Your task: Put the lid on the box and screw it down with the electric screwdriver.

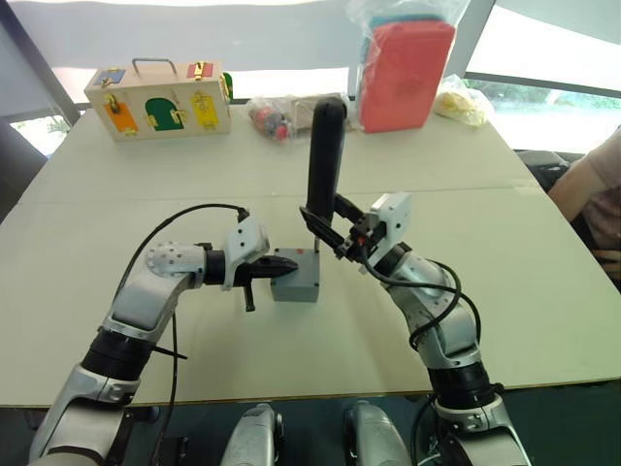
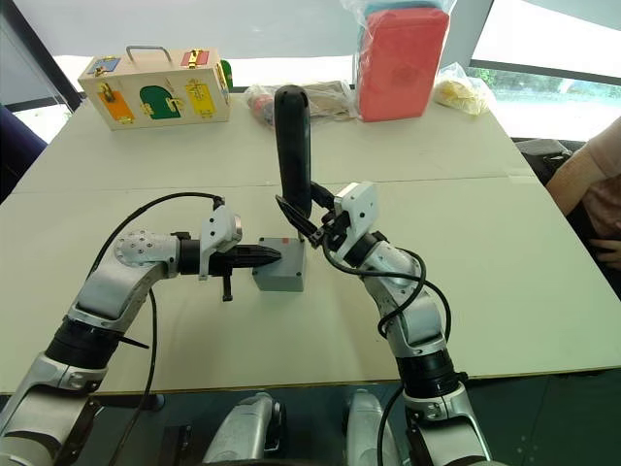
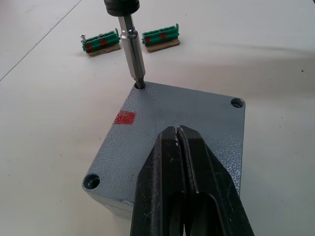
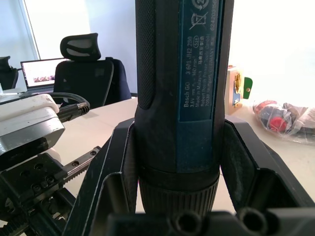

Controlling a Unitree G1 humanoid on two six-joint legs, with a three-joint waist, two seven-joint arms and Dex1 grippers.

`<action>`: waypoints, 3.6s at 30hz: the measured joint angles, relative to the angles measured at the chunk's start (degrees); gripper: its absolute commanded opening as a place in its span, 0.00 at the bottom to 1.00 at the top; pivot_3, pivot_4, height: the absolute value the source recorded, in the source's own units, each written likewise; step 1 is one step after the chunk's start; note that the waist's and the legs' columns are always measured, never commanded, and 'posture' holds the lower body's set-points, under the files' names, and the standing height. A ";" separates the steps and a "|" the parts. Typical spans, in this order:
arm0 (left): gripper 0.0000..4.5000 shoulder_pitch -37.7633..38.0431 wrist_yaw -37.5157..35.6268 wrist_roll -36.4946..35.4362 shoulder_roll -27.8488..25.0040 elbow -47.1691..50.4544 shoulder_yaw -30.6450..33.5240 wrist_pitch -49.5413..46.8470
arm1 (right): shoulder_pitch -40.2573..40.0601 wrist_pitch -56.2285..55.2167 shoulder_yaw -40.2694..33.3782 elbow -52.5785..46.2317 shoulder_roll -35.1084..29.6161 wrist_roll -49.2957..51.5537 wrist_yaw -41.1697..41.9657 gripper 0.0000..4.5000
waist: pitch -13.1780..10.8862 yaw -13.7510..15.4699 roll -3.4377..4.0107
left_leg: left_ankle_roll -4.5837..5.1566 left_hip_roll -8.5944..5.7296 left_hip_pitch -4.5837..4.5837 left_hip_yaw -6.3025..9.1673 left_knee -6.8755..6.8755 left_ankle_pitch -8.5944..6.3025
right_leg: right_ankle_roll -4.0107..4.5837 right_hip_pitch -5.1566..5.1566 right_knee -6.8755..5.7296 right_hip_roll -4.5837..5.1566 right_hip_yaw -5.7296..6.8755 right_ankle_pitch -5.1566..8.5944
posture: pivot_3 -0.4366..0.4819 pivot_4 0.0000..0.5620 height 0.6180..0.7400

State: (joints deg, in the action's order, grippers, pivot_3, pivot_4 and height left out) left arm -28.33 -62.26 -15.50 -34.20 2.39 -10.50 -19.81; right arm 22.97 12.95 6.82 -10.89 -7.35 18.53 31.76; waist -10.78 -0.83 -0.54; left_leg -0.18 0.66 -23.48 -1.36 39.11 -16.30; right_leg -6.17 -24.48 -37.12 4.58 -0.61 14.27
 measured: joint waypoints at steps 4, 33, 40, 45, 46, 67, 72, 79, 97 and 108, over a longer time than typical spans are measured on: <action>0.00 0.00 0.02 0.01 0.00 0.00 0.00 -0.03 | -0.30 1.22 -0.02 -0.89 -0.01 0.26 -0.26 0.40 | 0.01 -0.04 0.00 | 0.01 0.00 0.01 0.00 -0.01 -0.01 | 0.00 0.00 0.00 -0.01 0.00 0.00 | 0.48 0.27 0.92; 0.00 2.12 -0.02 2.26 -0.12 -0.18 -1.08 1.37 | -1.33 6.84 1.41 -0.94 0.22 -4.00 -8.84 0.40 | 1.78 0.14 -0.22 | 0.35 0.11 1.19 0.05 -0.26 -0.25 | 0.30 1.26 0.26 0.03 0.03 0.37 | 0.48 0.27 0.92; 0.00 1.49 -0.18 2.44 -0.08 -1.71 -1.70 2.92 | -1.49 7.31 0.12 -0.64 0.52 -2.54 -9.42 0.40 | 1.87 0.23 -0.23 | 0.36 0.12 1.19 0.07 -0.26 -0.25 | 0.30 1.28 0.26 0.07 0.04 0.37 | 0.48 0.27 0.92; 0.00 1.16 -0.34 2.44 -0.07 -2.51 -2.00 3.15 | -1.63 7.14 1.31 -0.75 -0.38 -2.72 -9.41 0.40 | 2.16 0.22 -0.25 | 0.38 0.13 1.20 0.07 -0.29 -0.26 | 0.31 1.30 0.32 0.07 0.04 0.38 | 0.48 0.27 0.92; 0.00 1.16 -0.36 2.44 -0.06 -2.58 -2.00 3.16 | -1.67 7.04 1.42 -0.75 -0.42 -2.74 -9.41 0.40 | 2.19 0.22 -0.25 | 0.38 0.14 1.20 0.08 -0.29 -0.26 | 0.31 1.30 0.33 0.07 0.05 0.38 | 0.48 0.27 0.92; 0.00 2.11 0.31 0.25 -0.21 1.83 -0.62 -0.45 | 7.36 18.44 -8.20 -7.71 -6.07 9.64 -10.17 0.40 | 1.22 0.04 0.08 | 0.34 0.15 0.94 -0.04 -0.84 -0.24 | 0.23 1.01 0.91 0.17 -0.01 0.27 | 0.48 0.27 0.92; 0.00 2.54 -0.02 -3.75 -2.49 7.10 3.07 -4.03 | 18.28 45.00 -23.31 -11.15 -21.44 22.23 -16.66 0.40 | 0.91 0.46 0.01 | 0.20 0.17 0.12 0.14 -0.89 -0.14 | 0.25 0.23 0.88 0.25 0.24 0.15 | 0.48 0.27 0.92; 0.00 1.33 -2.09 -11.50 -5.55 14.47 7.92 -7.58 | 21.31 77.11 -19.87 2.59 -37.15 24.05 -17.25 0.40 | 0.70 0.01 0.22 | 0.23 0.14 -0.01 -0.10 -0.97 -0.16 | 0.25 0.00 1.00 0.24 0.11 0.15 | 0.48 0.27 0.92; 0.00 0.78 1.16 -17.68 -6.20 20.42 9.41 -13.22 | 24.68 74.38 -0.94 28.29 -43.24 14.18 -8.20 0.62 | 0.60 -0.08 0.08 | 0.23 0.04 0.02 -0.17 -0.76 -0.14 | 0.07 0.10 1.00 0.00 -0.08 0.05 | 0.48 0.27 0.92; 0.00 3.33 1.41 -16.16 -10.14 18.18 9.89 -12.39 | 26.55 70.27 1.21 21.61 -47.33 10.93 -0.08 0.99 | 0.57 0.01 0.12 | 0.20 0.02 0.02 -0.20 -0.80 -0.11 | -0.04 0.02 0.98 0.00 -0.16 0.00 | 0.48 0.27 0.92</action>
State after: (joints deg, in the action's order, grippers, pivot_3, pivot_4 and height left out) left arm -25.00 -60.85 -31.66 -44.34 20.58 -0.61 -32.20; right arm 49.52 83.22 8.03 10.71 -54.67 29.46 31.68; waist -10.21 -0.82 -0.43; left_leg 0.02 0.68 -23.46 -1.56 38.31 -16.41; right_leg -6.21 -24.46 -36.14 4.58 -0.77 14.27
